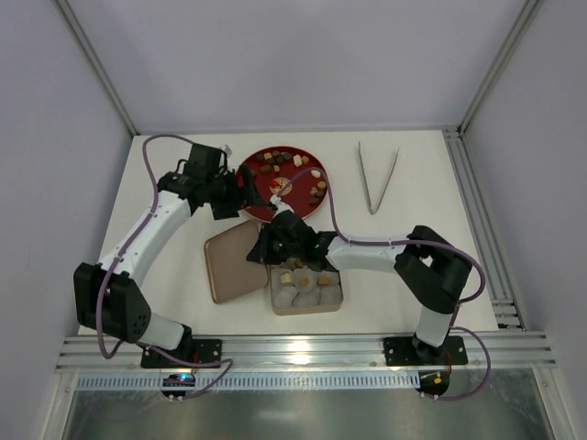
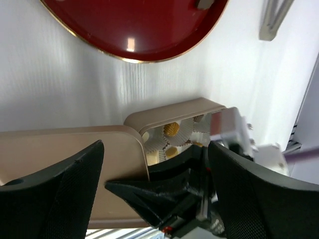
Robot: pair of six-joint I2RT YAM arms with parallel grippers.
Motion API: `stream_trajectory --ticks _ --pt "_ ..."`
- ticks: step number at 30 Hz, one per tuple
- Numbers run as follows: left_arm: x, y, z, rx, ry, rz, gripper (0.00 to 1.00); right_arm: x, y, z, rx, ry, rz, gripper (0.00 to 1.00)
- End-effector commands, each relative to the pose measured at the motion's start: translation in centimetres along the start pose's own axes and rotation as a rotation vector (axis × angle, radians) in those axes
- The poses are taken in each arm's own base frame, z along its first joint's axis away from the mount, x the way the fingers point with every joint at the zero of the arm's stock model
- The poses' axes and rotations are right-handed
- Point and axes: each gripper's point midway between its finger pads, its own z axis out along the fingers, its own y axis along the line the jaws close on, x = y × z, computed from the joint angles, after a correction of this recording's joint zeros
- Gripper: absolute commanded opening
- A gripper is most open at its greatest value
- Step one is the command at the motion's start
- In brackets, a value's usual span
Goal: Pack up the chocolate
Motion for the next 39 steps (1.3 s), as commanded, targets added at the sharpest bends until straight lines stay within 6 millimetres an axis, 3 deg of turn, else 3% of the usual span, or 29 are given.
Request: stream_trajectory --ticks 1,4,5,7,9,11,12,14,16,18,19,21,22,25,26,27,28,29,32,39 --pt "-3.0 -1.4 -4.1 0.038 -0.132 0.085 0.84 -3.3 3.6 -2.4 -0.090 -0.064 -0.021 0.04" --pt "-4.9 -1.5 -6.8 0.045 -0.216 0.118 0.83 -4.7 3.2 -4.2 -0.105 -0.075 0.003 0.04" --pt "-5.5 -2.0 -8.3 0.060 -0.259 0.143 0.83 -5.9 2.2 -4.8 -0.095 -0.089 0.024 0.04" --pt "-5.7 -2.5 -9.4 0.083 -0.296 0.189 0.83 -6.9 1.6 -6.1 -0.092 -0.070 0.039 0.04" --pt "-5.9 -3.2 -10.8 0.113 -0.351 0.253 0.83 -9.7 1.7 -8.0 -0.090 -0.110 0.032 0.04" --pt "-6.0 -3.5 -11.7 0.112 -0.398 0.311 0.83 -10.3 1.2 -9.7 -0.049 -0.095 0.017 0.04" --pt "-5.4 -4.6 -12.5 0.136 -0.432 0.366 0.83 -11.8 1.1 -10.6 -0.040 -0.121 0.021 0.04" --pt "-5.4 -5.4 -13.1 0.103 -0.506 0.453 0.85 -12.8 1.1 -12.3 -0.035 -0.123 0.028 0.04" --pt "-3.4 -7.4 -13.7 0.127 -0.539 0.550 0.86 -14.2 0.0 -13.7 -0.010 -0.135 0.058 0.04" --pt "-3.5 -8.0 -14.4 0.099 -0.626 0.610 0.87 -14.8 0.2 -15.0 -0.018 -0.126 0.066 0.04" --pt "-1.4 -9.1 -14.1 0.136 -0.622 0.678 0.87 -15.6 -0.3 -15.6 -0.012 -0.136 0.076 0.04" --pt "-1.0 -9.9 -14.5 0.091 -0.708 0.760 0.88 -15.8 0.1 -16.4 -0.013 -0.115 0.070 0.04" --pt "1.3 -11.2 -13.8 0.122 -0.697 0.834 0.89 -16.1 0.0 -16.7 -0.004 -0.115 0.070 0.04" --pt "2.1 -12.4 -13.6 0.053 -0.782 0.947 0.91 -16.8 0.5 -17.9 0.013 -0.106 0.054 0.04" --pt "3.9 -13.4 -12.8 0.067 -0.767 1.017 0.91 -17.9 1.0 -18.6 0.010 -0.128 0.046 0.04" --pt "3.8 -13.2 -12.9 0.019 -0.797 1.030 0.92 -17.9 0.9 -19.0 0.028 -0.119 0.050 0.04" --pt "3.9 -14.3 -13.5 0.023 -0.850 1.074 0.92 -18.3 0.8 -19.4 0.036 -0.127 0.045 0.04" --pt "5.5 -14.8 -12.8 0.034 -0.855 1.127 0.93 -19.2 1.3 -20.1 0.034 -0.148 0.038 0.04" --pt "6.4 -15.5 -12.5 -0.005 -0.966 1.236 0.93 -19.9 1.7 -21.0 0.038 -0.144 0.038 0.04" --pt "5.0 -16.2 -12.0 -0.173 -1.115 1.313 0.90 -19.8 2.5 -21.9 0.036 -0.133 0.045 0.04"
